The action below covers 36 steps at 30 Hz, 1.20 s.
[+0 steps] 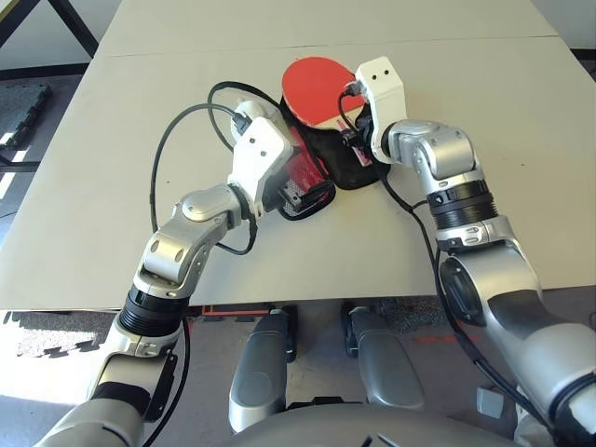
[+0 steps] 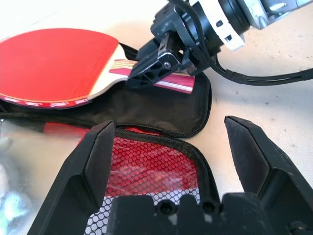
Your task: Store the ping-pong paddle in its case and zip it.
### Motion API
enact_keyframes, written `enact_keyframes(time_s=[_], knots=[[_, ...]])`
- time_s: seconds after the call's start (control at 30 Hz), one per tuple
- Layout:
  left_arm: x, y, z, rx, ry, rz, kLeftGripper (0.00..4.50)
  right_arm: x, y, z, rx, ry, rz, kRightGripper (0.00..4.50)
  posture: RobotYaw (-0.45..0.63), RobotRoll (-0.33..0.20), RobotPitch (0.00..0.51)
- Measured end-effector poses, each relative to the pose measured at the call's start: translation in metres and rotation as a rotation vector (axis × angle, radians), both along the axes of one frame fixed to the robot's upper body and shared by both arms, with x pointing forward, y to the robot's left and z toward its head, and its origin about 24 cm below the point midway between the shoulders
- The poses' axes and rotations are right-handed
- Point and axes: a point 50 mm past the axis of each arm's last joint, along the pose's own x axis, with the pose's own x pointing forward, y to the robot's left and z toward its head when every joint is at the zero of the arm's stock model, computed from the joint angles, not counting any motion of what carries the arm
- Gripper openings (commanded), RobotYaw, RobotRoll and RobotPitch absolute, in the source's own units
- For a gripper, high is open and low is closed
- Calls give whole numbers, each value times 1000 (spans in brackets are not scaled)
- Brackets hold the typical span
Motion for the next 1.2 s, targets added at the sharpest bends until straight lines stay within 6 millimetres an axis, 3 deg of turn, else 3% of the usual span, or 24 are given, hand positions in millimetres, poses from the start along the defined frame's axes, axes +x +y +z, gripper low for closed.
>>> enact_keyframes(time_s=[0.13, 0.93, 1.1, 1.2], knots=[[-1, 0, 1, 0, -4, -2, 4500, -1, -2, -9, -7, 23, -20, 1122, 181, 0, 242], [-2, 0, -3, 1, 8, 0, 4500, -15, 8, -8, 87, 131, -187, 1122, 183, 0, 242], [-2, 1, 0, -3, -6, 7, 4500, -17, 7, -9, 101, 141, -111, 2848, 201, 0, 239], [1, 6, 19, -34, -52, 27, 4500, -19, 8, -7, 108, 143, -64, 3948, 217, 0, 240]])
